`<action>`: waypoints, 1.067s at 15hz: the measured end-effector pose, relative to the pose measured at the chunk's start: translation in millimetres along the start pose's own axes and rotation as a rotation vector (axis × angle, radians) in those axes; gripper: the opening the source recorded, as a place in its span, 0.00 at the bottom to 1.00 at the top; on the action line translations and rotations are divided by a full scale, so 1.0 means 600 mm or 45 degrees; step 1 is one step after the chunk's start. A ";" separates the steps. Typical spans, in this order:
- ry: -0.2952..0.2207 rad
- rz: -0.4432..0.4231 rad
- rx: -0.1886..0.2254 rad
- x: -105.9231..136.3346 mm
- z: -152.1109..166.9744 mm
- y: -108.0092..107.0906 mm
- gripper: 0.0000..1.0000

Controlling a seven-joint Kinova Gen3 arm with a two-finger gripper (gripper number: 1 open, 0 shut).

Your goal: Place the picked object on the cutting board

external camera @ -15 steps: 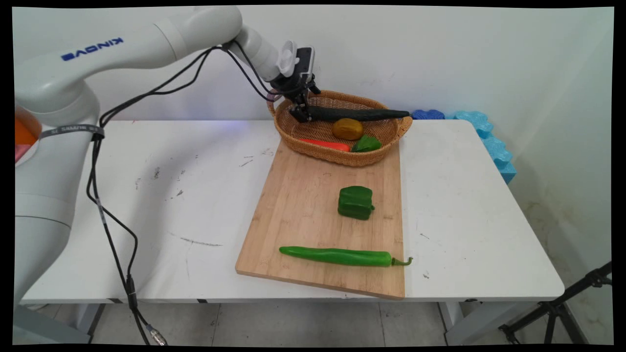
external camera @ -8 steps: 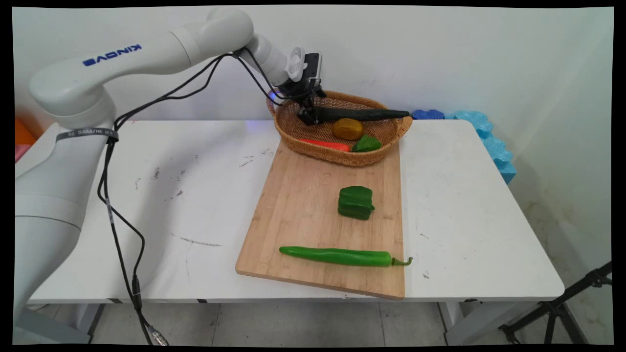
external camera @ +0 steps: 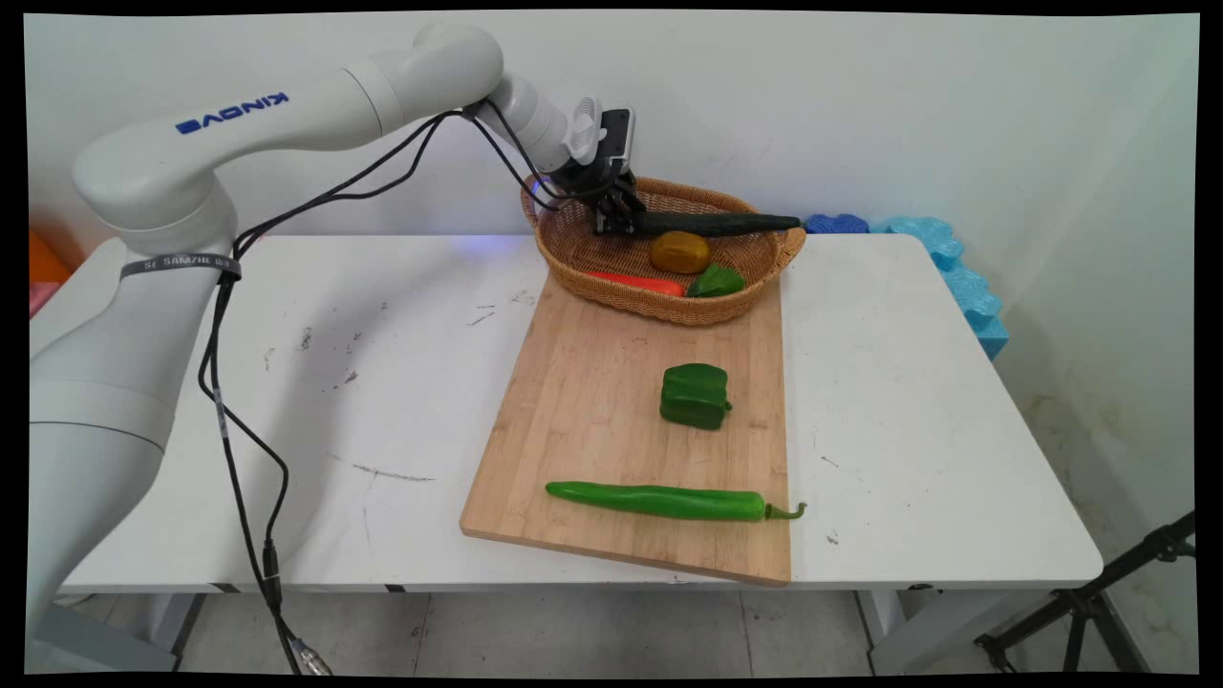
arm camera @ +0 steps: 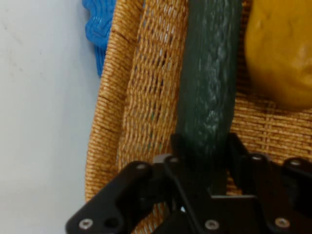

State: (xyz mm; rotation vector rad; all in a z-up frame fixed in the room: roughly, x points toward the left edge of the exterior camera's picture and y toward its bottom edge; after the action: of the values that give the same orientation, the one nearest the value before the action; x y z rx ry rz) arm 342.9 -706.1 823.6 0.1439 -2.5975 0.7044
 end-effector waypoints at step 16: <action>0.051 -0.038 0.039 0.016 -0.099 0.006 0.00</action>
State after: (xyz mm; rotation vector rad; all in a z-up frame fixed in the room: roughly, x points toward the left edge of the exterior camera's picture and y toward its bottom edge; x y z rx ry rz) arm 356.9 -673.1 872.0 0.1759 -2.5419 0.7291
